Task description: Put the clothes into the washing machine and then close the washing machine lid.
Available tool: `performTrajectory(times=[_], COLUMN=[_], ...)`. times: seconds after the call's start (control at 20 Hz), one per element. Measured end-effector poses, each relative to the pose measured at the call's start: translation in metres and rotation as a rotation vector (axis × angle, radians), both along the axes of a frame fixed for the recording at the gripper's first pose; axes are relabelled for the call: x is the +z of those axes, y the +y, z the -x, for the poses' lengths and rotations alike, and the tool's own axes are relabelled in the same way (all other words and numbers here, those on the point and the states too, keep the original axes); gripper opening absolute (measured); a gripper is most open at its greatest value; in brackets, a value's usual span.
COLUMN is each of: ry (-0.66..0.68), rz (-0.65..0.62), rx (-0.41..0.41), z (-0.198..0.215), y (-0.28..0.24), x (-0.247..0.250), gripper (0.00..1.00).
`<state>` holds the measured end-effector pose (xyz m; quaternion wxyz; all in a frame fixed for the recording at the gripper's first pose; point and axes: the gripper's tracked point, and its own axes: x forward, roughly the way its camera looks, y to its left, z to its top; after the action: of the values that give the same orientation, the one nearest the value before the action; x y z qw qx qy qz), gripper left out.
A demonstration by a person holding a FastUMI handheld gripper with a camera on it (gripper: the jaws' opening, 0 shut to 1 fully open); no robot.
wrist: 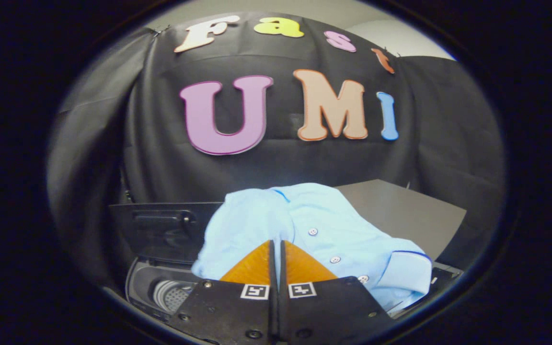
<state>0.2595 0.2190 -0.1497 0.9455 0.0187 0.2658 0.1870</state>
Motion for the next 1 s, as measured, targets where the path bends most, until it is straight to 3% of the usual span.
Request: performTrajectory(times=[0.3,0.4,0.55,0.7,0.85,1.0], ry=[0.158,0.234,0.199,0.191,0.184,0.168], rz=[-0.092,-0.099,-0.013,-0.026,-0.015,0.077], rx=[0.237,0.362,0.433,0.433,0.365,0.248], z=[0.062,0.093,0.104,0.101,0.087,0.067], y=[0.110,0.142,0.165,0.174,0.157,0.108], x=[-0.057,-0.073,-0.091,-0.093,-0.106,-0.131], gripper=[0.00,0.24,0.60,0.96,0.96,0.97])
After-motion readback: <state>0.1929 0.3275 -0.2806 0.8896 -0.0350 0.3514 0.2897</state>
